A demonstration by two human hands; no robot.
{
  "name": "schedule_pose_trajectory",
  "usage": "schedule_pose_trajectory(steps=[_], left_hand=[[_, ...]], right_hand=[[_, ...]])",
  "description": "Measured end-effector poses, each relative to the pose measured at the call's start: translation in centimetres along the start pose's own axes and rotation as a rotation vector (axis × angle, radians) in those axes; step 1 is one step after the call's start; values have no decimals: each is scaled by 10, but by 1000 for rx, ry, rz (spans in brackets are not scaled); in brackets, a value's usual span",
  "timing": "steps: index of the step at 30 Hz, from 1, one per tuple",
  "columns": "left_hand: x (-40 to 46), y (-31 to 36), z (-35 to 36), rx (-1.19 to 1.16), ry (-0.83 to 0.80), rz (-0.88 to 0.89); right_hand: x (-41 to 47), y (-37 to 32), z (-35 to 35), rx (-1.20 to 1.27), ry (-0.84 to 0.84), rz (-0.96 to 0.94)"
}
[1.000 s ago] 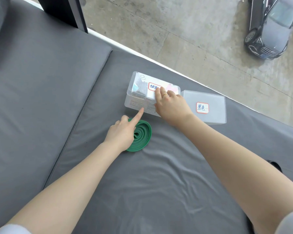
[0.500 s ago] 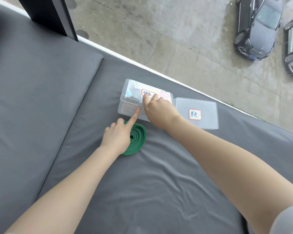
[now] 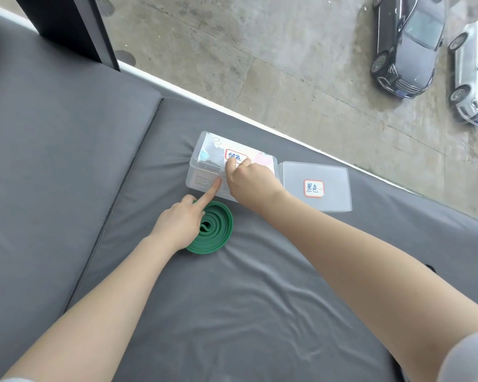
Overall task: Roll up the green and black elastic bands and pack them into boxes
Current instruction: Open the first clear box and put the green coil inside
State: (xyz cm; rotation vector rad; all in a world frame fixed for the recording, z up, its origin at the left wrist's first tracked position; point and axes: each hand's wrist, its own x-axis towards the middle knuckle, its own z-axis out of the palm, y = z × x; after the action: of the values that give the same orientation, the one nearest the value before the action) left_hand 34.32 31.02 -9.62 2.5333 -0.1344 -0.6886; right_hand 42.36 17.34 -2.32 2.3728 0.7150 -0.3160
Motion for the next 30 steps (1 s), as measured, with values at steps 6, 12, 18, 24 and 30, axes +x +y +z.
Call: schedule_pose_trajectory(steps=[6, 12, 18, 24, 30], left_hand=[[2, 1, -3, -35, -24, -12], [5, 4, -5, -52, -15, -24], [9, 3, -6, -83, -30, -32], [-8, -4, -14, -189, -88, 21], [-48, 0, -46, -573, -132, 102]], right_hand=[[-2, 9, 19, 274, -15, 19], [1, 14, 42, 260, 205, 1], [14, 36, 40, 379, 347, -17], [1, 24, 55, 527, 481, 51], [-16, 32, 38, 679, 675, 170]])
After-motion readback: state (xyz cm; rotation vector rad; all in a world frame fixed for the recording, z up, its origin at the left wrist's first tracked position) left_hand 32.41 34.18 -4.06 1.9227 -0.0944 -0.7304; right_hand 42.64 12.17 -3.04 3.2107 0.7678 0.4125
